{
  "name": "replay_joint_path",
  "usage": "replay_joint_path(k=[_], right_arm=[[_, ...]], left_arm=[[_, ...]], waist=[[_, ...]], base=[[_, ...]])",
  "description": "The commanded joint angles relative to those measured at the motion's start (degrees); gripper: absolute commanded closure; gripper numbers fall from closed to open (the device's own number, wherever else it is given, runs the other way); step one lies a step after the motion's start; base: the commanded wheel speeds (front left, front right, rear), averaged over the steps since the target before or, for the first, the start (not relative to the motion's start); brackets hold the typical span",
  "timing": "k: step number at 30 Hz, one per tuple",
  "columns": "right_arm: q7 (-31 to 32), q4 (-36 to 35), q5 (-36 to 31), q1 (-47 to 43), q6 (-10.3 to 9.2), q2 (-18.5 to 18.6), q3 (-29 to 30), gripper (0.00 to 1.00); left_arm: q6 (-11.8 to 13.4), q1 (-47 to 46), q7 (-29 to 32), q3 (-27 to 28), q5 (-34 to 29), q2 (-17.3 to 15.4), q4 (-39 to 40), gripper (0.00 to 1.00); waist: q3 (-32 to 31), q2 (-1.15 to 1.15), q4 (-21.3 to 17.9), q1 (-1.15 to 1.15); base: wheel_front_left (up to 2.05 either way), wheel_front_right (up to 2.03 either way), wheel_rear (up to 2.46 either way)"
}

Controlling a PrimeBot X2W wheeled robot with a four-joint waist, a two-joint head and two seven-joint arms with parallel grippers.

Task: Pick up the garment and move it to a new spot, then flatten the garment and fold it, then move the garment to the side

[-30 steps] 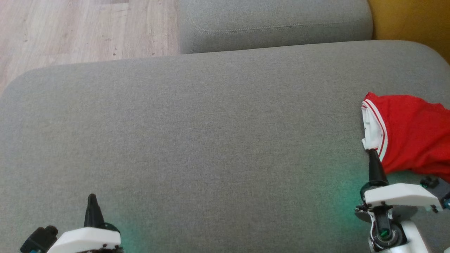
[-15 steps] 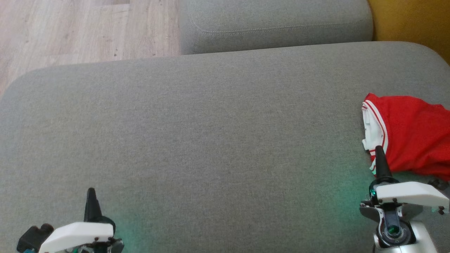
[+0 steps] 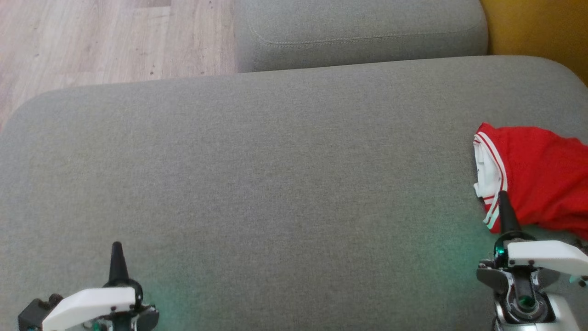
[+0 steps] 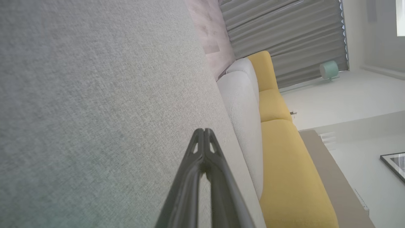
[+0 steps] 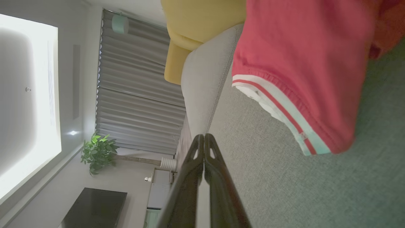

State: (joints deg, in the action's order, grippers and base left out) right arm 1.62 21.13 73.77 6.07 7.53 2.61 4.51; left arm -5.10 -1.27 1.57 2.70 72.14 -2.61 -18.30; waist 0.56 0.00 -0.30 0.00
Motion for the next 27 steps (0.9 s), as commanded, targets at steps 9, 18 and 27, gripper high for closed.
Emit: replay_joint_path(k=[9, 18, 27], right_arm=[[2.0, -4.1, 7.3, 0.8, -0.04, 0.2, 0.4, 1.0], [3.3, -5.5, 12.4, 0.5, -0.04, 0.3, 1.1, 1.0], [4.8, -7.0, 18.1, 0.1, -0.04, 0.3, 2.0, 1.0]], left_arm=[[-1.1, -3.9, 2.0, 2.7, 7.8, -0.2, 2.8, 1.0], [-1.7, -4.4, 3.3, 3.2, 13.4, -0.3, 3.4, 1.0], [-2.4, -4.9, 4.9, 3.8, 19.7, -0.3, 4.2, 1.0]], waist=[[-0.1, 0.0, 0.1, 0.0], [-0.3, 0.0, 0.2, 0.0], [-0.4, 0.0, 0.3, 0.0]], base=[[0.0, 0.0, 0.0], [0.0, 0.0, 0.0], [0.0, 0.0, 0.0]])
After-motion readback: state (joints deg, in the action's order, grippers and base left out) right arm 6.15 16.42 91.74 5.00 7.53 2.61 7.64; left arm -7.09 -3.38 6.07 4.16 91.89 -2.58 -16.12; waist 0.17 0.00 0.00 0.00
